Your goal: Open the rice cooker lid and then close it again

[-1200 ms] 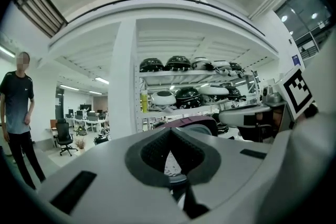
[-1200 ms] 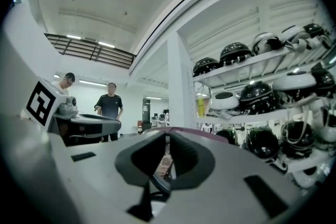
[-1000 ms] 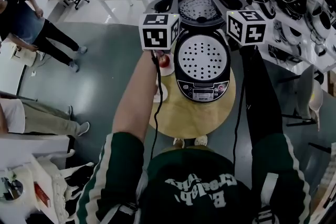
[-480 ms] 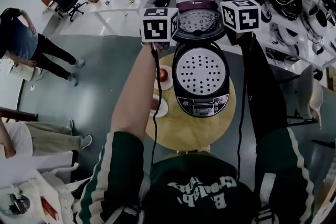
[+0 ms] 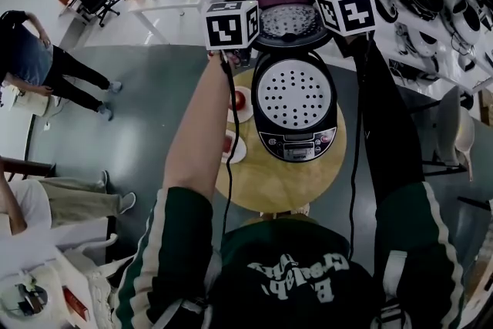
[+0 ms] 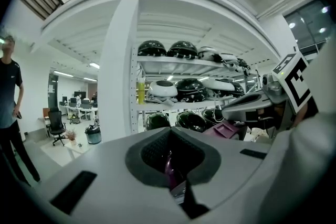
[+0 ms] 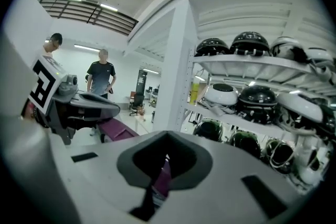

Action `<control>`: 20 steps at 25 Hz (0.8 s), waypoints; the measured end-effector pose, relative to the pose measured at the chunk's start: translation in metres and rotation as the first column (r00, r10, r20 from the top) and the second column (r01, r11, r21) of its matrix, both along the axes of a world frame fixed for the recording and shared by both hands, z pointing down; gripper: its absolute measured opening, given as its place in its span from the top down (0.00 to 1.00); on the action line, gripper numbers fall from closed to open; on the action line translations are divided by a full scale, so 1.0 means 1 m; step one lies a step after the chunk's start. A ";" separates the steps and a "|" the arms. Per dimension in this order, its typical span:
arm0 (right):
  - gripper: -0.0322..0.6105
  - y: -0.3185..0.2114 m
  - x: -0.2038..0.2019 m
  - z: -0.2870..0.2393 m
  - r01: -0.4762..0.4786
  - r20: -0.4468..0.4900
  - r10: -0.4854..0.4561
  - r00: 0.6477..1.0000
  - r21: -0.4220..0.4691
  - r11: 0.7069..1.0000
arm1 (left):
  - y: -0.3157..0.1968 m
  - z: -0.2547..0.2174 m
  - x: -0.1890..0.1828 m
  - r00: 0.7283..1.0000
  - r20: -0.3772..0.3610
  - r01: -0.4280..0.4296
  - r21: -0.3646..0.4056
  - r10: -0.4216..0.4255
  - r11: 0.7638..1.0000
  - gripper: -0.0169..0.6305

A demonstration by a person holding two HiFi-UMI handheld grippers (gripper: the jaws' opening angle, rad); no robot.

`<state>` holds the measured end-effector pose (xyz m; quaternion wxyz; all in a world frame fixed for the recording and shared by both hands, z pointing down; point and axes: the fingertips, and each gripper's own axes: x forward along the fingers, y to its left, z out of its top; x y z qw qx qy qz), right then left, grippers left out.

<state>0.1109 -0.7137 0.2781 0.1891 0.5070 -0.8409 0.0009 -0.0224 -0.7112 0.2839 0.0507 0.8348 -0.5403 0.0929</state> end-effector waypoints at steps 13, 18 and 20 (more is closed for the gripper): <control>0.95 0.077 0.009 0.019 0.055 0.173 -0.042 0.984 -0.070 0.996 | 0.074 0.017 0.005 1.000 0.023 0.003 -0.022 -0.002 1.000 0.98; 0.95 0.125 0.011 0.043 0.062 0.170 -0.049 0.984 -0.069 0.996 | 0.119 0.040 0.010 0.998 0.056 0.002 -0.025 -0.001 1.000 0.98; 0.95 0.146 0.012 0.060 0.068 0.158 -0.055 0.986 -0.078 0.995 | 0.138 0.056 0.013 0.998 0.068 0.001 -0.034 0.001 0.999 0.98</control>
